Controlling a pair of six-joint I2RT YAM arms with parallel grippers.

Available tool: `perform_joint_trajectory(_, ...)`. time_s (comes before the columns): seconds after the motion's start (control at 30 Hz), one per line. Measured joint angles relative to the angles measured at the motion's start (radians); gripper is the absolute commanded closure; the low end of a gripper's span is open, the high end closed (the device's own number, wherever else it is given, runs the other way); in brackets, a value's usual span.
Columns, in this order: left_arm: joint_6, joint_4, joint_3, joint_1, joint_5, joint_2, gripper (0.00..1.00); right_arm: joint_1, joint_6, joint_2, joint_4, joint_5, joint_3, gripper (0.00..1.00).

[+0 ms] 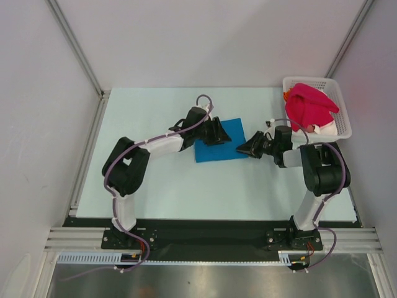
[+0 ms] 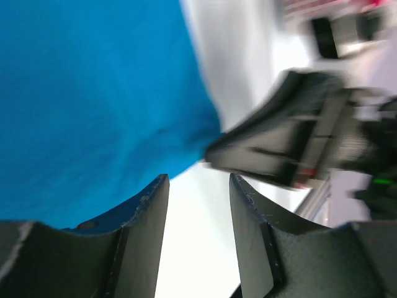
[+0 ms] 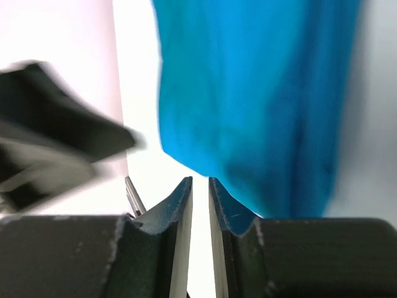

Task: Fold and stack the t-shirts
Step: Fold the tshirt

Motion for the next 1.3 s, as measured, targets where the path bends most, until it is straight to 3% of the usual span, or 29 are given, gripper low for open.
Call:
perform_joint_trajectory(0.2, -0.001, 0.031, -0.015, 0.002, 0.000, -0.047, 0.52, -0.055, -0.024, 0.035, -0.003, 0.033, -0.066, 0.79)
perform_joint_trajectory(0.43, 0.009, 0.017, -0.158, 0.019, -0.009, -0.069, 0.50, -0.100, -0.089, 0.015, -0.106, 0.094, -0.066, 0.79)
perform_joint_trajectory(0.63, 0.054, -0.029, -0.252, 0.055, -0.040, -0.214, 0.48, -0.034, -0.135, -0.162, -0.260, 0.162, -0.029, 0.78)
perform_joint_trajectory(0.77, 0.080, -0.029, -0.291, 0.079, -0.060, -0.338, 0.46, 0.032, -0.152, -0.181, -0.289, 0.196, 0.076, 0.77)
perform_joint_trajectory(0.87, 0.098, -0.034, -0.321, 0.098, -0.064, -0.396, 0.39, 0.062, -0.159, -0.125, -0.294, 0.199, 0.167, 0.76)
perform_joint_trajectory(0.93, 0.111, -0.047, -0.338, 0.124, -0.061, -0.410, 0.27, 0.064, -0.162, -0.063, -0.283, 0.195, 0.215, 0.76)
perform_joint_trajectory(0.97, 0.117, -0.055, -0.341, 0.135, -0.060, -0.410, 0.25, 0.059, -0.163, -0.028, -0.275, 0.194, 0.227, 0.76)
perform_joint_trajectory(1.0, 0.127, -0.068, -0.343, 0.154, -0.055, -0.409, 0.10, 0.053, -0.163, -0.005, -0.269, 0.193, 0.228, 0.76)
perform_joint_trajectory(1.03, 0.144, -0.080, -0.343, 0.174, -0.051, -0.406, 0.08, 0.044, -0.163, 0.023, -0.268, 0.191, 0.227, 0.76)
perform_joint_trajectory(1.17, 0.203, -0.129, -0.287, 0.250, -0.018, -0.338, 0.09, 0.003, -0.162, 0.085, -0.257, 0.185, 0.179, 0.76)
perform_joint_trajectory(1.3, 0.274, -0.172, -0.117, 0.304, 0.018, -0.151, 0.14, -0.024, -0.159, 0.067, -0.253, 0.178, 0.119, 0.76)
